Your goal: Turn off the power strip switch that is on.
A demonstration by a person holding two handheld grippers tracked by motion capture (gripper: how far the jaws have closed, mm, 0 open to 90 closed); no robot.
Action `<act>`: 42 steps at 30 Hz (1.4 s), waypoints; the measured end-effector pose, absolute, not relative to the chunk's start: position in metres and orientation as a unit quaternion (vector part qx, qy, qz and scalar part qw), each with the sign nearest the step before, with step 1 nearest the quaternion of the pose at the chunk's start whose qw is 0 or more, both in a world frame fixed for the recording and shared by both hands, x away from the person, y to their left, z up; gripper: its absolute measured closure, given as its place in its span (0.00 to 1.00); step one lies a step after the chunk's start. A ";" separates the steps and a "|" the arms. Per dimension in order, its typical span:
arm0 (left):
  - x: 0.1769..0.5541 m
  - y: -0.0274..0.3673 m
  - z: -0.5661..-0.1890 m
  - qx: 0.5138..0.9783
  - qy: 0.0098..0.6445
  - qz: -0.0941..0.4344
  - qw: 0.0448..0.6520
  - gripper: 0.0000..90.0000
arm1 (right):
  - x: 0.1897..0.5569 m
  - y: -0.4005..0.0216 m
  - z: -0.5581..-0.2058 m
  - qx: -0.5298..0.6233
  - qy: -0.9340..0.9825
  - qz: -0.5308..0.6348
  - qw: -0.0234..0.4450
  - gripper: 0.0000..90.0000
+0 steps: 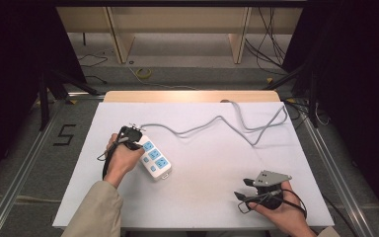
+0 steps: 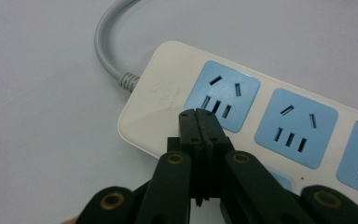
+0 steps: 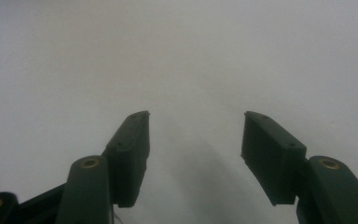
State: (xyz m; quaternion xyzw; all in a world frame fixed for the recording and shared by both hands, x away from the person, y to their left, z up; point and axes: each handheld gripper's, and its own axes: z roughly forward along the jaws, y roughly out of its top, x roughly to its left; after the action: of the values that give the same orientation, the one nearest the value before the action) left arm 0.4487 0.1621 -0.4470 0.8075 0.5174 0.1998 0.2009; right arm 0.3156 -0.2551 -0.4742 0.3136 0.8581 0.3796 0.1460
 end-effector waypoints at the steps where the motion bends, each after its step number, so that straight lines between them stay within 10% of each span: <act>1: 0.449 0.163 -0.447 0.809 0.517 0.199 0.199 1.00 | 0.316 -0.255 -0.474 0.313 0.858 0.380 0.146 0.47; 42: 0.449 0.162 -0.447 0.808 0.520 0.200 0.194 1.00 | 0.316 -0.255 -0.474 0.312 0.858 0.380 0.147 0.47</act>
State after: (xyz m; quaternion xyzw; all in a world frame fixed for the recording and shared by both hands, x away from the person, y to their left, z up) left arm 0.4492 0.1615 -0.4475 0.8077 0.5198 0.1998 0.1937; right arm 0.3155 -0.2553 -0.4740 0.3119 0.8583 0.3802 0.1467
